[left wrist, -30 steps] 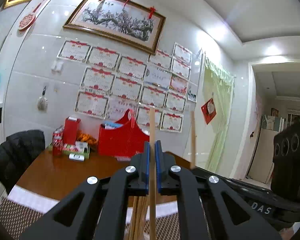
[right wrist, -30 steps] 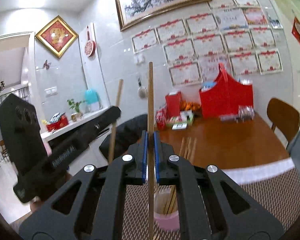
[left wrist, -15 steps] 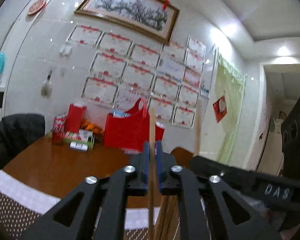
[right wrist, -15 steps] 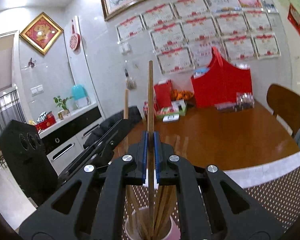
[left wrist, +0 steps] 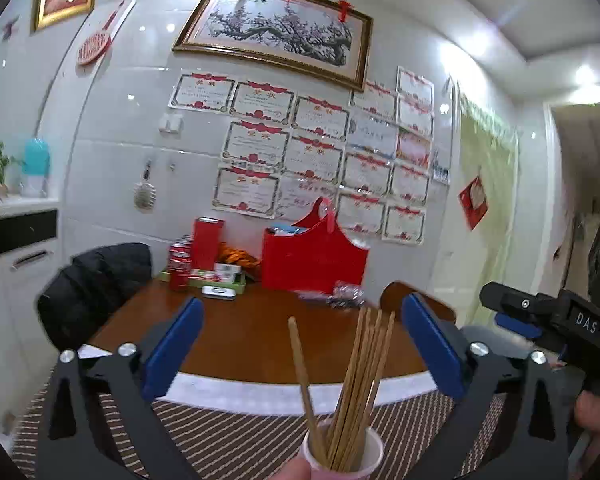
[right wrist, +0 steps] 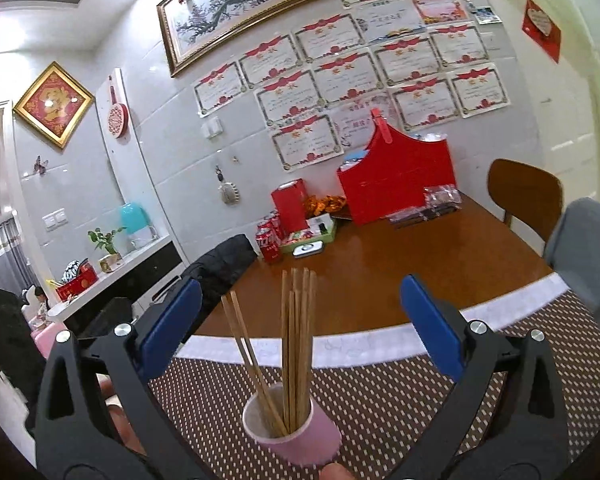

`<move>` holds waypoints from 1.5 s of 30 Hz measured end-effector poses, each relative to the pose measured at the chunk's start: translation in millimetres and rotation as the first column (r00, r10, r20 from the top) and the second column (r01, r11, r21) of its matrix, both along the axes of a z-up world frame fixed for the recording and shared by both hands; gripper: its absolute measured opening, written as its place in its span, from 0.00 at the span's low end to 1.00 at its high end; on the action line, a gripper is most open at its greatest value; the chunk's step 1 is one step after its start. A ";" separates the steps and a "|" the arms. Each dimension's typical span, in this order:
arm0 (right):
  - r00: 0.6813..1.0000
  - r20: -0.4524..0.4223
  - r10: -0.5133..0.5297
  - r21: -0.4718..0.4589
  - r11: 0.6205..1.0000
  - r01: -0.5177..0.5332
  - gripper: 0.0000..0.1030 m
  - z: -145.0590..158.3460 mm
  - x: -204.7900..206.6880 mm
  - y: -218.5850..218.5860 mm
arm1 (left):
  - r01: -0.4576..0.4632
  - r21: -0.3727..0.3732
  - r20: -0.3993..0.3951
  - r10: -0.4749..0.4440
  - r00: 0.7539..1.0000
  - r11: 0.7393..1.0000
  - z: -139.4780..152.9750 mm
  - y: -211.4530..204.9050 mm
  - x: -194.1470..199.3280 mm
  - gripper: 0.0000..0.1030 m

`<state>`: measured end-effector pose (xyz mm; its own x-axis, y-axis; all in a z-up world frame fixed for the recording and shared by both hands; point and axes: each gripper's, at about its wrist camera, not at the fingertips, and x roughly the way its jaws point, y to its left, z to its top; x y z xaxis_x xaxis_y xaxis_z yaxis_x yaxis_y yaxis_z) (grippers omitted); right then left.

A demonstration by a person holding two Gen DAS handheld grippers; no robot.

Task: Organize utensils
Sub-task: 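Withdraw both open grippers from the cup back over the last chopsticks, then grasp one chopstick with the left gripper while the right gripper grasps another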

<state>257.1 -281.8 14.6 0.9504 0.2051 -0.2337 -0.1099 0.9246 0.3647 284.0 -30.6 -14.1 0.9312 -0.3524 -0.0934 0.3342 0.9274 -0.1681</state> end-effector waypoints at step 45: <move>0.926 -0.374 0.050 -0.078 0.993 -0.085 0.95 -119.8 -126.5 4.0 | 0.234 0.377 -0.663 0.085 0.744 0.896 -200.1 -15.7 -94.0 0.96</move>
